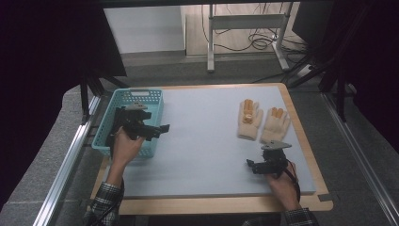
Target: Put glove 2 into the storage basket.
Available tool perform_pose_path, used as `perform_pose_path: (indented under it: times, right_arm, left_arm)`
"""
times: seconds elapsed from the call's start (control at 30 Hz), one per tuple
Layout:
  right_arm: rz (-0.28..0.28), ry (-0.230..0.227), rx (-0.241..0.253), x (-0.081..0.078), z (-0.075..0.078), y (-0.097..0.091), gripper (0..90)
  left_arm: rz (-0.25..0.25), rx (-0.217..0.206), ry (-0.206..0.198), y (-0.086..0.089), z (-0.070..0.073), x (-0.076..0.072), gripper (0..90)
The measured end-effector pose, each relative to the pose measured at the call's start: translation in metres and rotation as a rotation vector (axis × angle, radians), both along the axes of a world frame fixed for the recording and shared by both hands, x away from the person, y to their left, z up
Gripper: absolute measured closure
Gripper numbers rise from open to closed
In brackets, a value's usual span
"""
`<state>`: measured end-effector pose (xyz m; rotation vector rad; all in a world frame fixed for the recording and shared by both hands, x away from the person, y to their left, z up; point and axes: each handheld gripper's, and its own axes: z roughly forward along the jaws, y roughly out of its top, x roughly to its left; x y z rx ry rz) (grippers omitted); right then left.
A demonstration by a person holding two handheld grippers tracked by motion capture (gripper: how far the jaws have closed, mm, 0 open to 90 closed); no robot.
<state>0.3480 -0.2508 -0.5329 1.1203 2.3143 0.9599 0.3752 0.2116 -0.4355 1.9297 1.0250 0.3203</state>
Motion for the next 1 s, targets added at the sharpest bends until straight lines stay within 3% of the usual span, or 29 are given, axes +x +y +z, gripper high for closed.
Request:
perform_pose_path:
  times: [0.1, 0.33, 0.5, 0.8, 1.0]
  right_arm:
    - [0.001, -0.001, -0.001, 0.0, 0.0, 0.0, 11.2]
    - [0.001, -0.002, -0.001, 0.0, 0.0, 0.0, 11.2]
    - [0.002, -0.002, -0.002, 0.0, 0.0, 0.0, 11.3]
    - [0.003, -0.001, -0.002, 0.0, 0.0, 0.0, 11.1]
    - [0.003, 0.001, -0.001, 0.0, 0.0, 0.0, 11.1]
  left_arm:
    - [-0.039, 0.029, -0.004, -0.018, -0.002, -0.01, 0.0]
    - [-0.109, 0.008, 0.0, -0.049, -0.021, -0.032, 0.0]
    - [-0.123, 0.053, -0.004, -0.065, -0.042, -0.045, 0.0]
    - [-0.087, 0.104, 0.036, -0.074, -0.085, -0.062, 0.0]
    - [-0.035, 0.197, 0.059, -0.071, -0.104, -0.066, 0.0]
